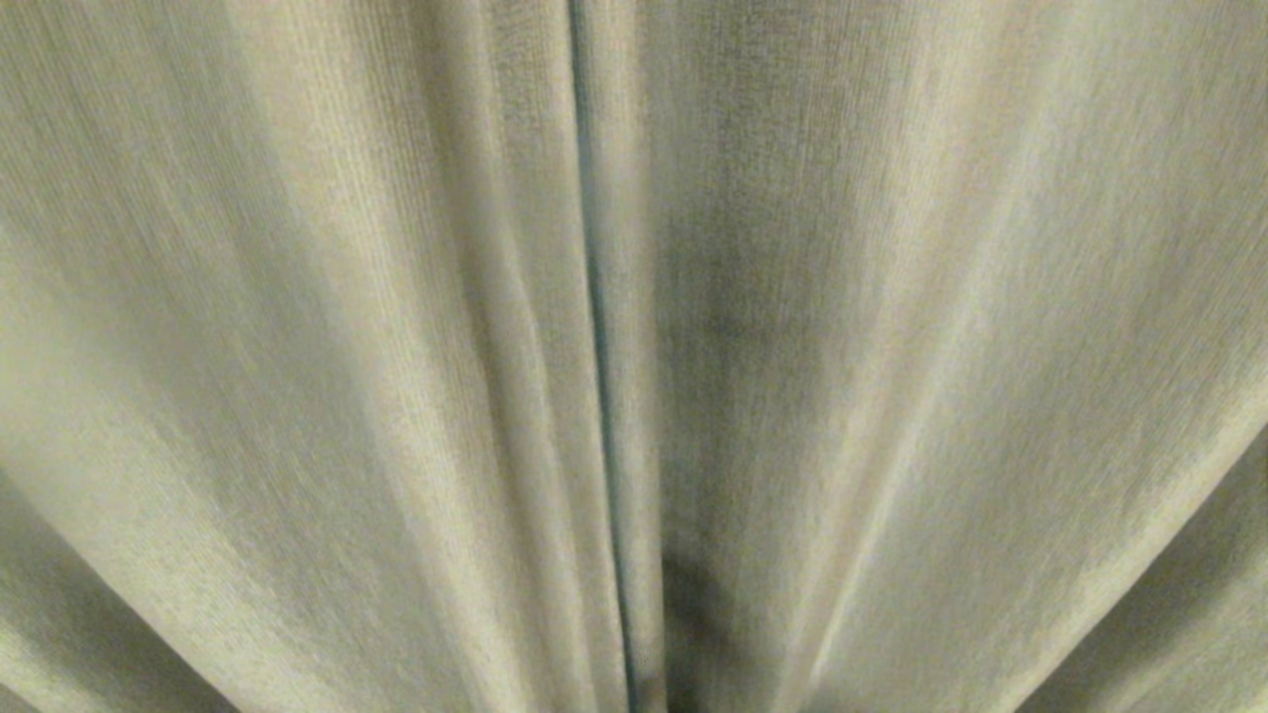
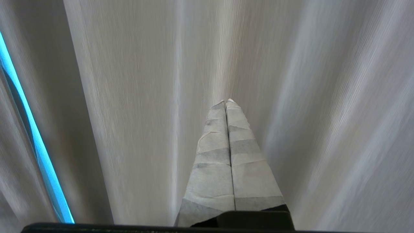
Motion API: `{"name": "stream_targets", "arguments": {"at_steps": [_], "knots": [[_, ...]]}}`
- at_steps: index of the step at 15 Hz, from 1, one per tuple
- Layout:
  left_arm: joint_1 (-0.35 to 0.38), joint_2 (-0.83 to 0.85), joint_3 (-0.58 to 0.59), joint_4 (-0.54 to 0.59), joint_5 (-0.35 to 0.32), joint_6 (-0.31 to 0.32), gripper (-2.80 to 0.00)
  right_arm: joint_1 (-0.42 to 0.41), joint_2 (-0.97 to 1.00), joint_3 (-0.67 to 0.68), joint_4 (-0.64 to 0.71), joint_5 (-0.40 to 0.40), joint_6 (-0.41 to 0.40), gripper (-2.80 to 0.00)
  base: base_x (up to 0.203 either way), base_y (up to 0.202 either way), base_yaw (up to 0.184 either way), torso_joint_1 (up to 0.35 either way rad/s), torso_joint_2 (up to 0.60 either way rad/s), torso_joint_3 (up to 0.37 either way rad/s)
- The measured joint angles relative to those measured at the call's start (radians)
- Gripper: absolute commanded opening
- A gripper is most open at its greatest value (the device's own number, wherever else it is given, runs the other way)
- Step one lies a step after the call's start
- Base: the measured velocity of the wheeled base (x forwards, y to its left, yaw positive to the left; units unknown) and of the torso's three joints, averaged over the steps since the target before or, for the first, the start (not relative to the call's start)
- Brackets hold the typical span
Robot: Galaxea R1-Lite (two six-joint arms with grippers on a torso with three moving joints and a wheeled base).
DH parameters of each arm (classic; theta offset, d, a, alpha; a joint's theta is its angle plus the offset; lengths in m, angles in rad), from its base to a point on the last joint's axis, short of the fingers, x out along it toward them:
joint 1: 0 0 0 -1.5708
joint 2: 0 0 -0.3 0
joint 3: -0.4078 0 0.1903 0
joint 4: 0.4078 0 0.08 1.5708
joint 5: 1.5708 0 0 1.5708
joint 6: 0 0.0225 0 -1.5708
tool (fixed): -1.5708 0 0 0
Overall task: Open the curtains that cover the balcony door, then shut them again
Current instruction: Pull the outer curtains open on both sides
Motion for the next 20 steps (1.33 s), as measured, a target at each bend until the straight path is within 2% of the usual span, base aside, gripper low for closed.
{"name": "stream_targets", "arguments": {"at_steps": [3,7,8,11,20], "knots": [[0.000,0.000,0.000,0.000,0.000,0.000,-2.80,0.000,0.111,-0.100,-0.021,0.002,0.002,-2.80,0.000,0.000,0.000,0.000,0.00,0.000],[0.000,0.000,0.000,0.000,0.000,0.000,-2.80,-0.001,0.297,-0.247,-0.122,0.003,0.004,-2.80,0.000,0.000,0.000,0.000,0.00,0.000],[0.000,0.000,0.000,0.000,0.000,0.000,-2.80,-0.001,0.340,-0.282,-0.143,0.003,0.005,0.00,0.000,0.000,0.000,0.000,0.00,0.000],[0.000,0.000,0.000,0.000,0.000,0.000,-2.80,0.002,0.438,-0.359,-0.160,0.002,0.005,0.00,0.000,0.000,0.000,0.000,0.00,0.000],[0.000,0.000,0.000,0.000,0.000,0.000,-2.80,0.010,0.611,-0.433,-0.226,0.015,0.006,0.00,0.000,0.000,0.000,0.000,0.00,0.000]]}}
